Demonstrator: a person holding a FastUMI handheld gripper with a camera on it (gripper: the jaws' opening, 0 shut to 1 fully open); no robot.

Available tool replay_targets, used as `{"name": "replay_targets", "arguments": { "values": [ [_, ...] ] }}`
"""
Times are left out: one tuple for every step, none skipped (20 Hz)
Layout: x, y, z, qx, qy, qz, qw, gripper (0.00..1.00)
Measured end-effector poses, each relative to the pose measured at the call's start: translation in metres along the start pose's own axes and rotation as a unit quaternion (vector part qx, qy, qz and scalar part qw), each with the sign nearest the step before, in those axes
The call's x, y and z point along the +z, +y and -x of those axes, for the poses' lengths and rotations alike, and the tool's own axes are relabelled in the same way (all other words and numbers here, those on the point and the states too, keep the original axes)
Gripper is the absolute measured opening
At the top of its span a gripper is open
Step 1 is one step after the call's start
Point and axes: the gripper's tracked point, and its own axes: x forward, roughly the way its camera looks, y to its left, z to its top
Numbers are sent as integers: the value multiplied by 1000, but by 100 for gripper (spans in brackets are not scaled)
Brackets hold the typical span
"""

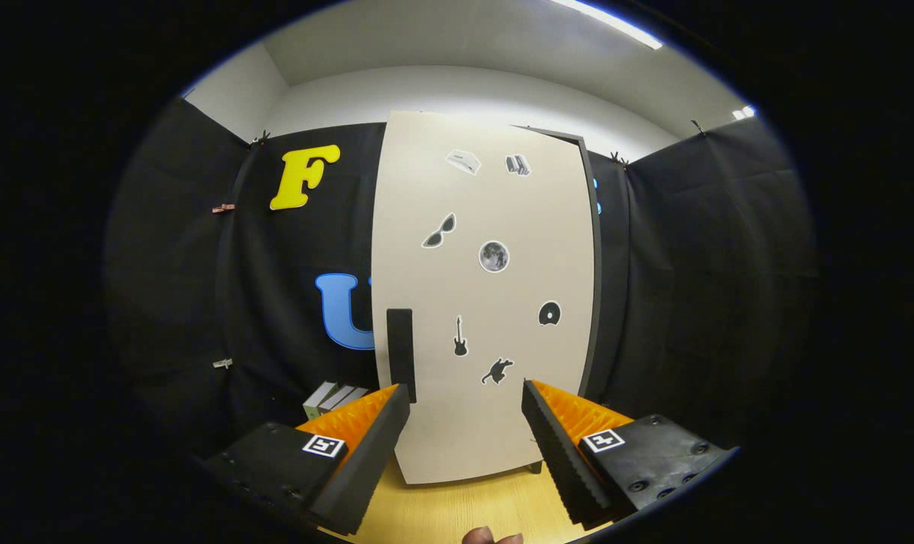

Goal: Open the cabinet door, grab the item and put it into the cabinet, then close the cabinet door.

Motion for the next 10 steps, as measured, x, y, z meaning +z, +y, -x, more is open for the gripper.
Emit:
{"name": "replay_targets", "arguments": {
  "values": [
    [0,2,2,3,2,-5,1000,98],
    [1,2,4,3,2,-10,1000,98],
    [1,1,4,2,1,-9,1000,98],
    [1,-1,4,-1,2,-6,1000,98],
    [1,-2,5,-2,2,-4,1000,98],
    [0,-2,5,-2,3,-4,1000,98],
    [-1,-2,6,-2,4,-6,1000,98],
    [-1,-2,7,-3,5,-6,1000,98],
    [-2,-2,7,-4,6,-5,1000,98],
    [-2,-2,7,-3,7,-5,1000,98]
  ]
}}
